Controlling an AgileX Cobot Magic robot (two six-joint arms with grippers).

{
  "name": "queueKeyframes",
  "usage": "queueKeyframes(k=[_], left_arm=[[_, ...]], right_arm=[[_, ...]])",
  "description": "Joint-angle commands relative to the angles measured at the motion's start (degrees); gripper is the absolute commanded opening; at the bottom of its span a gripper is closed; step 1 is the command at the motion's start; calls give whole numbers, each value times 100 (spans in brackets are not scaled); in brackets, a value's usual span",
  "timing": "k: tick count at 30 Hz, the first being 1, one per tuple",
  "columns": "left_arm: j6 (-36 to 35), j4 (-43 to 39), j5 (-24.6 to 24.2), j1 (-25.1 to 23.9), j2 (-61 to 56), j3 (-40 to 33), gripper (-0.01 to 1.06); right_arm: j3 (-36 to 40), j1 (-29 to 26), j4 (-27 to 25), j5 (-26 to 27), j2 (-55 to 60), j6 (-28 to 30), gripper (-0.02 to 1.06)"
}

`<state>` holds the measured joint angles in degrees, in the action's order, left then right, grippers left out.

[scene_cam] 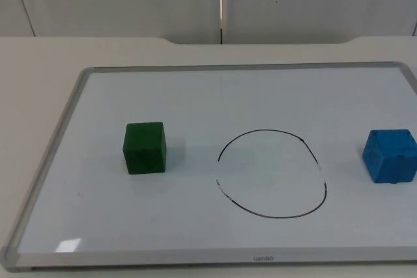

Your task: Push the two cubes into the marked area.

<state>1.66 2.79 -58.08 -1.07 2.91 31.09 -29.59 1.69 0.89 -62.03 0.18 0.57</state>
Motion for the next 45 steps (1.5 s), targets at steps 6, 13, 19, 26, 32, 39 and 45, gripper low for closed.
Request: queueKeyframes(k=[6, 13, 19, 26, 32, 39, 45], left_arm=[[-2, -31, 99, -11, 242, 19, 105], [-2, 15, 471, -11, 543, 19, 104], [-2, 287, 723, -11, 1224, 19, 97], [963, 1306, 868, -11, 2141, 19, 91], [1618, 2093, 908, -11, 2937, 19, 88], [2224, 2850, 923, -11, 3571, 19, 51], [3411, 3786, 936, -11, 4165, 19, 11]], right_arm=[[10, 27, -6, 20, -18, 18, 105], [10, 27, -6, 20, -18, 18, 105], [10, 27, -6, 20, -18, 18, 105], [10, 27, -6, 20, -18, 18, 105], [10, 27, -6, 20, -18, 18, 105], [10, 27, -6, 20, -18, 18, 105], [10, 27, -6, 20, -18, 18, 105]])
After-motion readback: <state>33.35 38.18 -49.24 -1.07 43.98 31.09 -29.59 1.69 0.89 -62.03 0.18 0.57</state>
